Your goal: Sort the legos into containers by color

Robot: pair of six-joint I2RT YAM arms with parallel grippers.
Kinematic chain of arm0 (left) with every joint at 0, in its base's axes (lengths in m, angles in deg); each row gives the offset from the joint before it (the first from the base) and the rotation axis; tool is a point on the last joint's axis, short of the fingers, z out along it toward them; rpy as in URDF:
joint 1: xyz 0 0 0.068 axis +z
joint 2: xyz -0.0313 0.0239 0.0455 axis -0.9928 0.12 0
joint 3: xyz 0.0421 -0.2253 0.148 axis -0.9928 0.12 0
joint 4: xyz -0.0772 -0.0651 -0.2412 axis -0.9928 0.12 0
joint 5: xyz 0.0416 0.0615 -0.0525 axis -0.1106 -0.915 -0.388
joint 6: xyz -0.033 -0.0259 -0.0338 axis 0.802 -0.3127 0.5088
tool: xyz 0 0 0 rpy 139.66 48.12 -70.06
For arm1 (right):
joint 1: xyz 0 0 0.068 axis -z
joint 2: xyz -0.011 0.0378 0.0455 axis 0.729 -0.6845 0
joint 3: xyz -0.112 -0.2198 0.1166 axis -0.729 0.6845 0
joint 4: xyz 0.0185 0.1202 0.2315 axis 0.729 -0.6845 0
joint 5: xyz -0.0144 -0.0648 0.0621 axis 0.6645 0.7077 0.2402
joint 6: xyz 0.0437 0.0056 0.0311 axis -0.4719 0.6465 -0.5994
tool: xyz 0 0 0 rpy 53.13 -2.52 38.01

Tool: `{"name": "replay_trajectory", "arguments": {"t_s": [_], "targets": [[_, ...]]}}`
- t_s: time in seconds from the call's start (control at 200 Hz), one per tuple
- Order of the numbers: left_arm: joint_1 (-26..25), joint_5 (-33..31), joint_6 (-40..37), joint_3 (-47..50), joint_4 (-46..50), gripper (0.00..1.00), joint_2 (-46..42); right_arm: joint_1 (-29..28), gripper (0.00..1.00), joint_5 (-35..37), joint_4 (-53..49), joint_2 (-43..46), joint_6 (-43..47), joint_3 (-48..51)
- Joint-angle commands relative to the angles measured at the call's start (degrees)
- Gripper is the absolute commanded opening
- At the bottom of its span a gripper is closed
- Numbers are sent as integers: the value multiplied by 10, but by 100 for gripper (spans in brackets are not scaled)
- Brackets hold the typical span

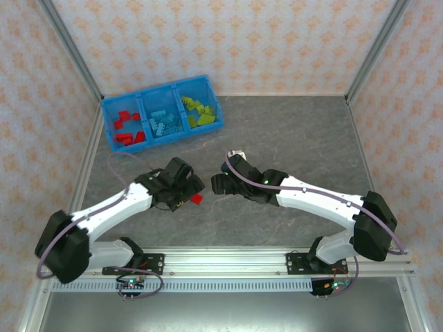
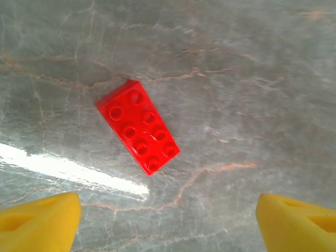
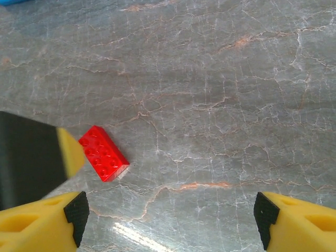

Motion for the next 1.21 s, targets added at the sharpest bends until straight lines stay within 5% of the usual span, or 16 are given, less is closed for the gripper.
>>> {"name": "replay_trajectory", "arguments": {"t_s": [0.0, 0.29, 0.771, 1.016, 1.201], "targets": [[-6, -2, 30, -38, 2, 88, 57, 2, 84, 25, -18, -1, -2, -11], [-4, -33, 10, -90, 39, 86, 167, 2, 84, 44, -27, 20, -7, 10], [10, -30, -15, -42, 59, 32, 166, 2, 84, 44, -27, 20, -5, 12], [37, -16, -79, -43, 47, 22, 47, 0, 84, -229, 137, 33, 46, 70], [139, -64, -161, -149, 123, 23, 7, 0, 85, -178, 157, 43, 36, 67]]}}
